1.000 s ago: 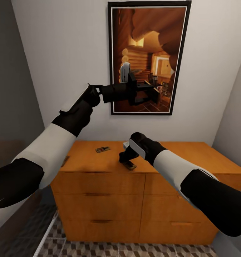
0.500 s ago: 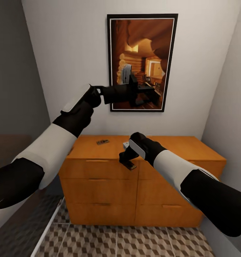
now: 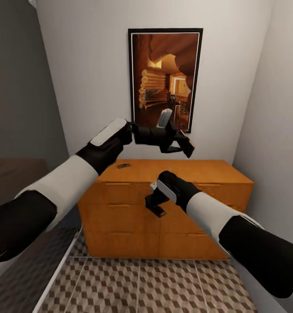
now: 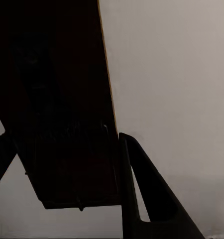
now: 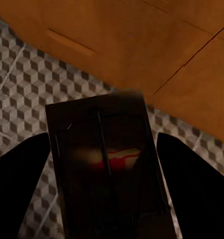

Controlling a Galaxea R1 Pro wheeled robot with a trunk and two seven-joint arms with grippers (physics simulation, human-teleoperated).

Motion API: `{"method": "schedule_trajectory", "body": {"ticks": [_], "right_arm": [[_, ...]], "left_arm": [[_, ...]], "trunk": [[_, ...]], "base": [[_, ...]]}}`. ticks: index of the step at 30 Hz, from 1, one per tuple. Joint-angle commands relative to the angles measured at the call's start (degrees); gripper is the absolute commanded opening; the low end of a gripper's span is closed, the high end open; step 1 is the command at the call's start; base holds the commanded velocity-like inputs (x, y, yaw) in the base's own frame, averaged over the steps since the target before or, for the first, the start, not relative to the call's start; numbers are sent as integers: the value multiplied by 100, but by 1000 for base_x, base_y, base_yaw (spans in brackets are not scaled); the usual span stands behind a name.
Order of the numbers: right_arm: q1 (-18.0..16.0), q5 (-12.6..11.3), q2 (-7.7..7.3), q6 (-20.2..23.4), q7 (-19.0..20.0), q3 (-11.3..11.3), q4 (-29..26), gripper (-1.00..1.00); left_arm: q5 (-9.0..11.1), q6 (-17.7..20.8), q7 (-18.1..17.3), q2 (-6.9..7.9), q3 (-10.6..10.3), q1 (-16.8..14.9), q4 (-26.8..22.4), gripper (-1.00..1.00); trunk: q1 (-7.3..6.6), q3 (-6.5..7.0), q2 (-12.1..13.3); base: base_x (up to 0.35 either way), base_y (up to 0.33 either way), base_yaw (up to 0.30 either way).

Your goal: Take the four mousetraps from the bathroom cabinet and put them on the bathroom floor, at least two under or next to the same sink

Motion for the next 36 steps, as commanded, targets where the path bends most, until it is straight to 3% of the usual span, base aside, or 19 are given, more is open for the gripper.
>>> {"method": "schedule_trajectory", "body": {"ticks": [1, 2, 3, 4, 10, 17, 20, 25, 27, 30, 33, 36], "right_arm": [[114, 43, 0, 1, -16, 51, 1, -100], [375, 231, 0, -29, -14, 221, 3, -100], [464, 276, 0, -37, -14, 265, 5, -100], [645, 363, -35, -59, -13, 313, 1, -100], [1164, 671, -76, -125, -1, 351, -25, -100], [1596, 1031, -121, -316, 12, 355, -24, -100], [1833, 1444, -233, -743, 14, 356, 7, -100], [2049, 1997, -256, -968, 14, 354, 12, -100], [2084, 2102, -262, -1094, 14, 350, 16, -100], [2132, 2176, -273, -1292, 9, 348, 80, -100], [2168, 2213, -283, -1473, 6, 347, 279, -100], [2178, 2223, -287, -1682, 1, 352, 494, -100]], "left_arm": [[63, -123, 32, 3, -156, -7, 86, -100], [63, -319, 33, 5, -664, -7, 203, -100], [68, -346, 34, 5, -847, -7, 238, -100], [73, -435, 36, 5, -1198, -7, 311, -100], [82, -1186, 44, 10, -2301, -7, 400, -100], [77, -1292, 44, 6, -2934, 4, 647, -100], [75, -1297, 46, 1, -3173, 290, 676, -100], [65, -1298, 46, 8, -3399, 604, 688, -100], [68, -1301, 46, 13, -3612, 709, 697, -100], [80, -1375, 46, 34, -4102, 868, 825, -100], [79, -1683, 46, 47, -4601, 1099, 978, -100], [76, -1861, 46, 101, -4889, 1345, 1040, -100]], "trunk": [[-4, -5, -5], [-4, -5, -5], [-4, -5, -5], [-4, -5, -5], [-4, -5, -5], [-4, -5, -5], [-4, -5, -5], [-4, -5, -5], [-4, -5, -5], [-4, -5, -5], [-4, -5, -5], [-4, -5, -5]], "base": [[-334, -59, 0], [-334, -12, 0], [-334, -8, 0], [-334, -3, 0], [-334, -1, 0], [-334, 0, 0], [-334, 0, 0], [-254, 0, 0], [-77, 0, 0], [-31, 0, 0], [-10, 0, 0], [-3, 0, 0]]}}
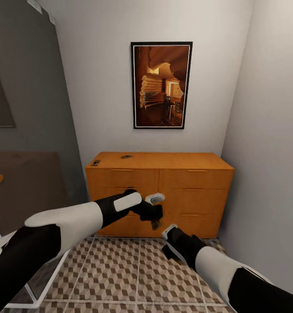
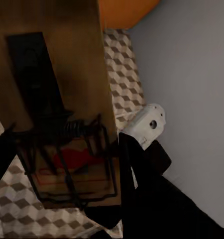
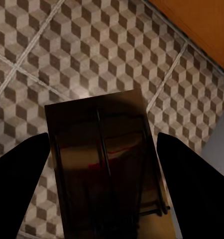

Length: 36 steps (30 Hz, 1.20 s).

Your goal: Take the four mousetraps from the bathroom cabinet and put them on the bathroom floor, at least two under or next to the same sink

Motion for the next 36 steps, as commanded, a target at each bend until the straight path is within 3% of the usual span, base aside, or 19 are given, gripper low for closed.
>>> {"method": "schedule_trajectory", "body": {"ticks": [1, 10, 12, 15, 16, 17, 20, 21, 25, 26, 27, 31, 36], "right_arm": [[-6, -36, -3, -42, -13, 43, 69, -100], [4, -24, -4, -720, -38, 46, 815, -100], [8, -21, 2, -917, -40, 46, 1060, -100], [85, -16, -1, -1024, -40, 46, 1171, -100], [145, -7, -3, -1071, -40, 46, 1199, -100], [244, 117, -4, -1375, -40, 46, 1236, -100], [557, 165, -4, -1895, -51, 43, 1244, -100], [948, 176, -71, -2687, -58, 42, 1272, -100], [1387, 177, -107, -3113, -68, 40, 1291, -100], [1721, 174, -225, -3758, -67, 38, 1451, -100], [1857, 164, -337, -4200, -67, 38, 1581, -100], [2050, 155, -502, -4754, -67, 37, 1708, -100], [2286, 190, -520, -4994, -67, 37, 1730, -100]], "left_arm": [[47, -34, 25, 38, -98, 77, 11, -100], [38, -386, -9, 138, -631, 857, 697, -100], [37, -620, -23, 141, -892, 1134, 904, -100], [40, -851, -26, 145, -1099, 1423, 977, -100], [39, -1014, -27, 151, -1229, 1625, 1033, -100], [37, -1755, -27, 158, -1765, 2299, 1394, -100], [37, -2428, -34, 159, -2070, 2835, 1608, -100], [30, -2899, -36, 180, -2195, 3358, 1717, -100], [34, -2986, -39, 346, -2627, 3739, 1927, -100], [37, -2996, -82, 481, -2948, 3972, 1935, -100], [42, -2987, -96, 504, -3078, 4090, 1916, -100], [51, -2966, -100, 517, -3366, 4272, 1894, -100], [55, -2986, -98, 529, -3512, 4394, 1918, -100]], "trunk": [[-1, -6, -4], [-1, -6, -4], [-1, -6, -4], [-1, -6, -4], [-1, -6, -4], [-1, -6, -4], [-1, -6, -4], [-1, -6, -4], [-1, -6, -4], [-1, -6, -4], [-1, -6, -4], [-1, -6, -4], [-1, -6, -4]], "base": [[0, 0, 0], [0, 0, 0], [0, 0, 0], [0, 0, 0], [0, 0, 0], [0, 0, 0], [0, 0, 0], [0, 0, 0], [0, 0, 0], [0, 0, 0], [0, 0, 69], [0, 0, 195], [0, 0, 275]]}}
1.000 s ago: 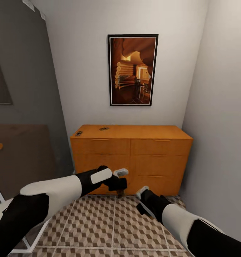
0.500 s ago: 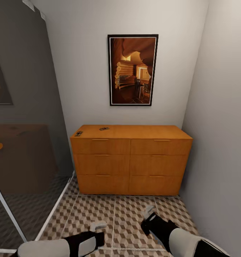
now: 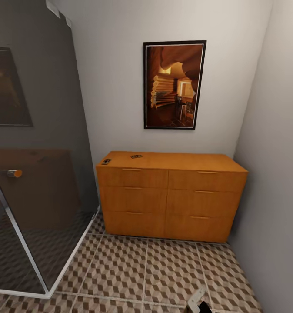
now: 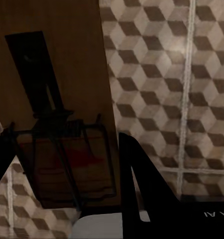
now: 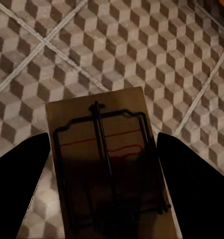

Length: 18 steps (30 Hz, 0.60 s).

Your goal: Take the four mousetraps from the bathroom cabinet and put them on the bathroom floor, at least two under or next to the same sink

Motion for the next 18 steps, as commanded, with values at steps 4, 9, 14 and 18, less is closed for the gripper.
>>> {"method": "schedule_trajectory", "body": {"ticks": [4, 9, 14, 18], "right_arm": [[57, -42, -12, -68, -15, 49, 5, -100], [63, -51, -14, -89, -21, 49, 5, -100], [63, -59, 5, -82, -18, 49, 9, -100], [91, -63, 15, -81, -15, 49, 10, -100]], "left_arm": [[-13, 21, 31, 3, -28, 6, -50, -100], [-9, 19, 31, 0, -29, 104, -70, -100], [-1, 20, 26, -20, -29, 109, -85, -100], [-6, 22, 26, -27, -29, 117, -353, -100]], "trunk": [[-1, -6, -3], [-1, -6, -3], [-1, -11, -3], [-1, -32, -3]], "base": [[0, 0, 286], [0, 0, 287], [0, 0, 283], [0, 0, 236]]}}
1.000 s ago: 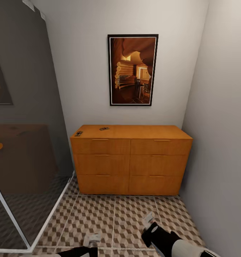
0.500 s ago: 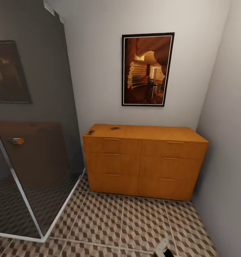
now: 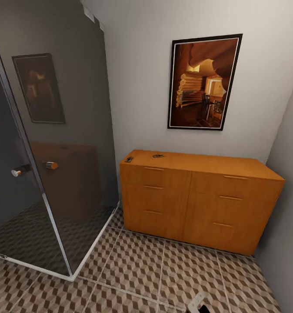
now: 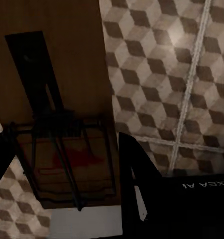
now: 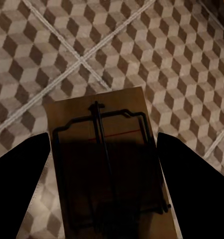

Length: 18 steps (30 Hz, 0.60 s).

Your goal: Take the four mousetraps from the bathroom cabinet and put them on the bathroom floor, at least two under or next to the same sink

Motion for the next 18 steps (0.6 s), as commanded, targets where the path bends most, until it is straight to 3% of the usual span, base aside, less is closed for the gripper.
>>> {"method": "schedule_trajectory", "body": {"ticks": [1, 18], "right_arm": [[4, -46, 2, -18, -17, 49, 6, -100], [49, -38, -6, -19, -14, 49, 9, -100]], "left_arm": [[-24, 21, 30, 0, -16, -7, -73, -100], [-26, 21, 35, 16, -16, -6, -283, -100]], "trunk": [[-1, -12, -3], [-1, -126, -3]], "base": [[0, 0, 216], [0, 0, 207]]}}
